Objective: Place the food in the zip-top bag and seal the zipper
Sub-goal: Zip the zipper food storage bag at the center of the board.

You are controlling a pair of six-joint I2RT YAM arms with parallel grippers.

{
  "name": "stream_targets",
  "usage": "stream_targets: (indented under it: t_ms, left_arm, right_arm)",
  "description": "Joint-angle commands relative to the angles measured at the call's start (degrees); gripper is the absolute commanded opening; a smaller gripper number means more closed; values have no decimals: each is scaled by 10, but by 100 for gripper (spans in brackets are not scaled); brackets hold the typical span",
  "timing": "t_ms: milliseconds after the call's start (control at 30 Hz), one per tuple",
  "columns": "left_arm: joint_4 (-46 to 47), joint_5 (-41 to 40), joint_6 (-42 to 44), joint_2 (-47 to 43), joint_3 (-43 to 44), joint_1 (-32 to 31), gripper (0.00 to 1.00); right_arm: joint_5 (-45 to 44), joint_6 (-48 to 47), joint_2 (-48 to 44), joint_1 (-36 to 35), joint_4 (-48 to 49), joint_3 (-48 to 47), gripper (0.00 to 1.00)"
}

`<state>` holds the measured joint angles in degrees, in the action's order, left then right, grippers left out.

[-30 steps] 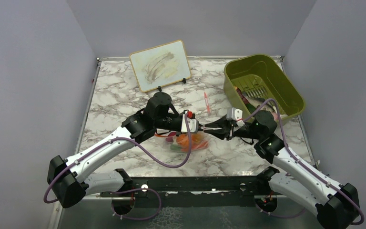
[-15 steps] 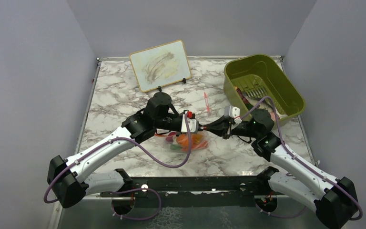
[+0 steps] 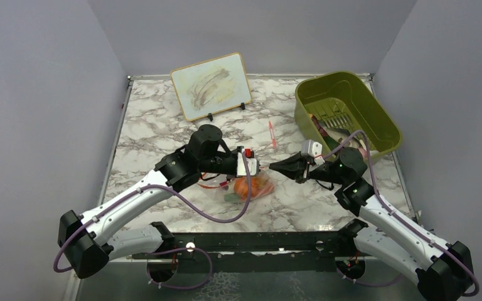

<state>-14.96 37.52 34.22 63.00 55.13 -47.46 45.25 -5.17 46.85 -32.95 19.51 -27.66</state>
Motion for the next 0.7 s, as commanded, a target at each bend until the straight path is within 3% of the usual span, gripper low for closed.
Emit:
stream_targets:
  t_ms: [0,100,167,200,667]
  left_arm:
    - [-21,-50,8,-22,-18,3,0]
    - [-16,-34,10,-24,-20,3,0]
    - [-11,-17,11,-22,-16,3,0]
    - [-9,-11,12,-20,-15,3,0]
    - [-4,15,25,-5,-5,3,0]
  right_arm:
    - [0,3,-18,-2,21,13,1]
    - [26,-14,-12,-2,17,6,5]
    - [39,-19,-8,-2,15,1,25]
    - [45,-24,-5,-2,13,-3,29]
    - [59,-22,61,-4,48,-32,30]
